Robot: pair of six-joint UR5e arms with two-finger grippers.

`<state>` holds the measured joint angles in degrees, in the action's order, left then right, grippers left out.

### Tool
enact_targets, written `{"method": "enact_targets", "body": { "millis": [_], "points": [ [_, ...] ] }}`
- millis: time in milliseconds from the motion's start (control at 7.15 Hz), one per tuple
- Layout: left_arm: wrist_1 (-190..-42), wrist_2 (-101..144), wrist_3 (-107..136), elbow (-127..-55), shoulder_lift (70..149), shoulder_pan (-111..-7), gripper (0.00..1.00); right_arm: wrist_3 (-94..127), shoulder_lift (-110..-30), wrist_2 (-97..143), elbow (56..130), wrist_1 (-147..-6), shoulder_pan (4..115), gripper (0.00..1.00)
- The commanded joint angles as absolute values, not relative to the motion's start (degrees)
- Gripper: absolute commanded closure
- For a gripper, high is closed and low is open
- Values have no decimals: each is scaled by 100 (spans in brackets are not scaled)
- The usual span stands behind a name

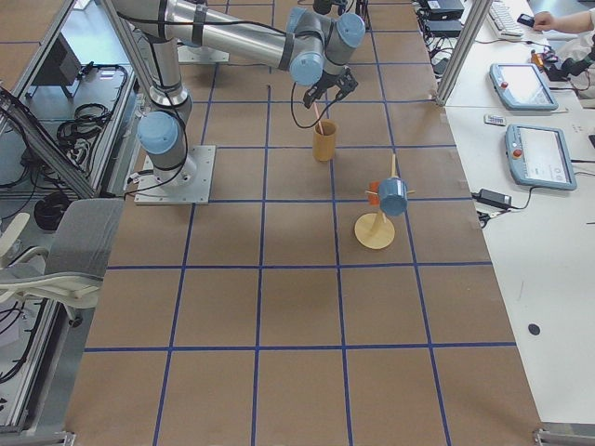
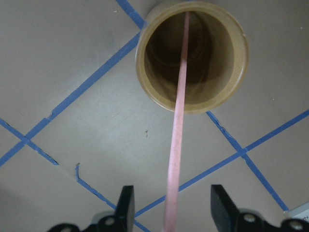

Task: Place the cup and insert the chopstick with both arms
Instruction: 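Close the left gripper on the blue cup rim while the right gripper grasps the chopstick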

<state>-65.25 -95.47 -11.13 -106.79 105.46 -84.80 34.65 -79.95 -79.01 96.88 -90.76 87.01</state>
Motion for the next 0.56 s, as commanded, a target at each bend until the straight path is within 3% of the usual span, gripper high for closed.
{"method": "enact_targets", "body": {
  "millis": [0,419],
  "points": [
    [-6539,-9554,-1099,-10618,10477,-8455,100,3472,-7981,-7919,9668,-9088,8701,45],
    [-7038,-9222,-42,-10241,10327,-9136,100,3682,-7928,-7866,9686,-9097,8701,55]
  ]
}}
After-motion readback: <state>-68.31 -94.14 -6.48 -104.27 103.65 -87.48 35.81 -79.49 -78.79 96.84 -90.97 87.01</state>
